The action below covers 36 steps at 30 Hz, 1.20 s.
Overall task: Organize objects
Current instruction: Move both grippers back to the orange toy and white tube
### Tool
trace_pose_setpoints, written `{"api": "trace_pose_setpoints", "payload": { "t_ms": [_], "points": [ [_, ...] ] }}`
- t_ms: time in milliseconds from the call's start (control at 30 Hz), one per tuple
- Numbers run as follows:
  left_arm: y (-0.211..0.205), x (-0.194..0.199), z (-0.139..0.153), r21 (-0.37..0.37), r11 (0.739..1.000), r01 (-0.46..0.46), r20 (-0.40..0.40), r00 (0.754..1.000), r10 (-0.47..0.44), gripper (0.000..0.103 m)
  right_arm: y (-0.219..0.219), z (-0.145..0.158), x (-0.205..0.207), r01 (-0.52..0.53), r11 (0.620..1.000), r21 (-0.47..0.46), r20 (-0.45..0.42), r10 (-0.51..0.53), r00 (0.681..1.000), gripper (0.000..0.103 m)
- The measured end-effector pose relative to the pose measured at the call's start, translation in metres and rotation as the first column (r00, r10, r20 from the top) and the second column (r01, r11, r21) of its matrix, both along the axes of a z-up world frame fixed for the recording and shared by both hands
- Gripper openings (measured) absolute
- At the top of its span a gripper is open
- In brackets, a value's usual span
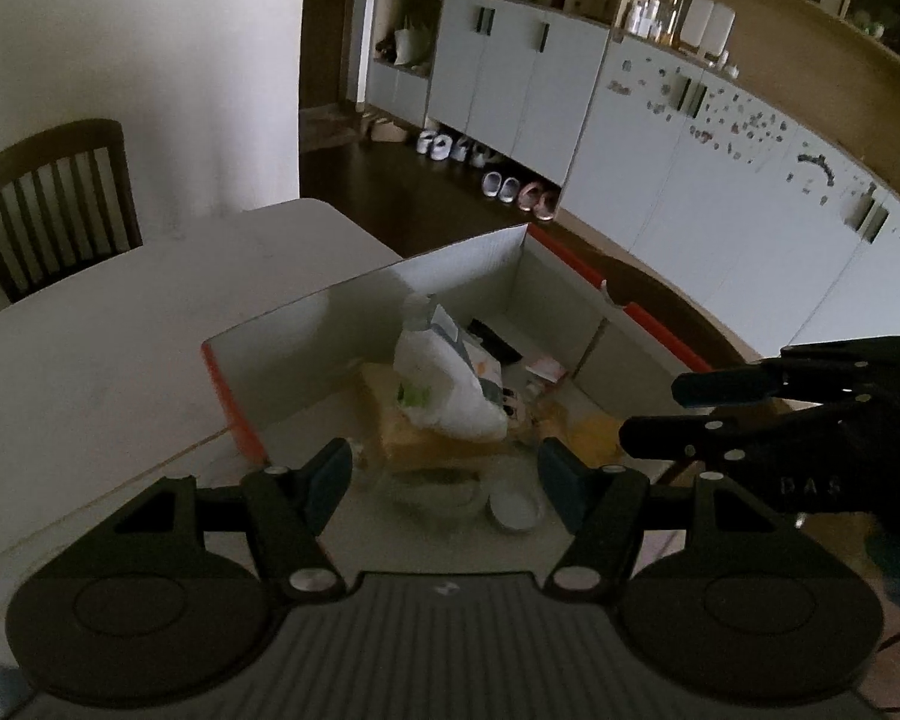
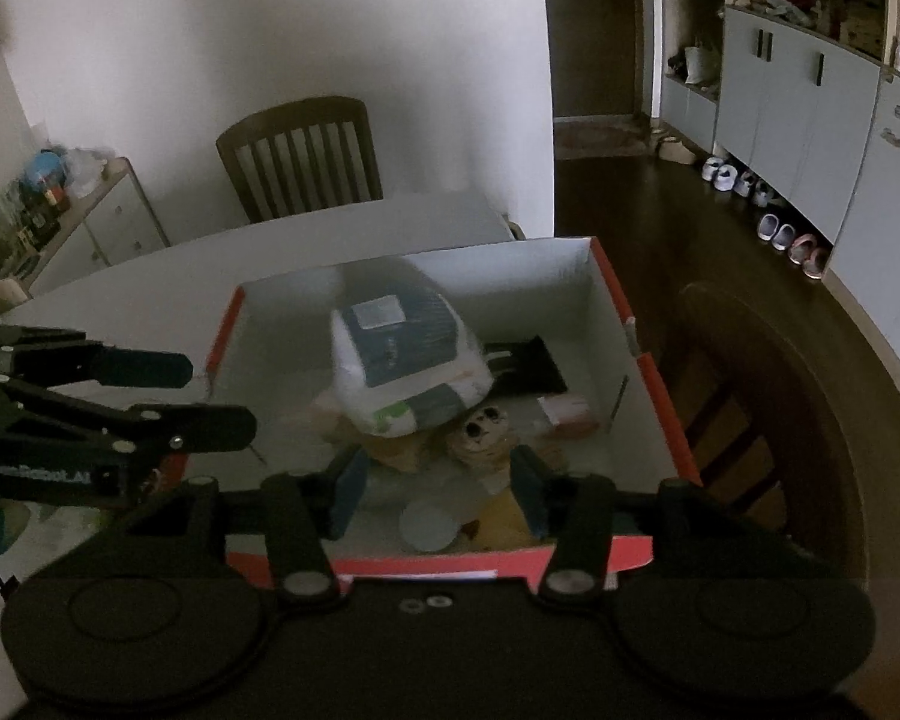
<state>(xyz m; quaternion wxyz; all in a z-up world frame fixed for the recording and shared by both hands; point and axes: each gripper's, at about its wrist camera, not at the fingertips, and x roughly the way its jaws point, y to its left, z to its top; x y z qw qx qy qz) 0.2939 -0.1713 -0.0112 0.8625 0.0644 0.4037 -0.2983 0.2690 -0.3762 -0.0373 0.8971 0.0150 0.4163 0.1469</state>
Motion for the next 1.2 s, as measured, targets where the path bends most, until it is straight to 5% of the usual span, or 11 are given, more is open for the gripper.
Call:
{"api": "trace_pose_setpoints", "payload": {
  "t_ms": [300, 633, 867, 967, 1200],
  "points": [
    [0.038, -0.030, 0.016, -0.009, 1.000, 0.026, 0.072, 0.997, -0.025, 0.078, 0.022, 0.011, -0.029, 0.031, 0.999, -0.014, 0.042, -0.030, 0.999, 0.068],
    [0.083, -0.048, 0.021, -0.027, 1.000, 0.014, 0.073, 0.997, -0.012, 0.082, 0.054, 0.020, -0.062, 0.046, 0.999, 0.026, 0.076, -0.048, 0.996, 0.103],
    [0.123, -0.046, 0.015, -0.027, 0.999, -0.033, 0.048, 0.998, 0.035, 0.087, 0.093, 0.019, -0.084, -0.011, 1.000, -0.006, 0.101, 0.011, 0.995, 0.103],
    [0.142, -0.043, 0.011, -0.036, 0.997, -0.066, 0.041, 0.997, 0.068, 0.103, 0.108, 0.015, -0.089, -0.035, 0.999, 0.008, 0.073, 0.035, 0.997, 0.103],
    [0.183, -0.035, -0.002, -0.043, 0.993, -0.108, 0.016, 0.994, 0.108, 0.103, 0.139, 0.001, -0.095, -0.059, 0.998, 0.009, 0.023, 0.058, 0.998, 0.103]
  ]
}}
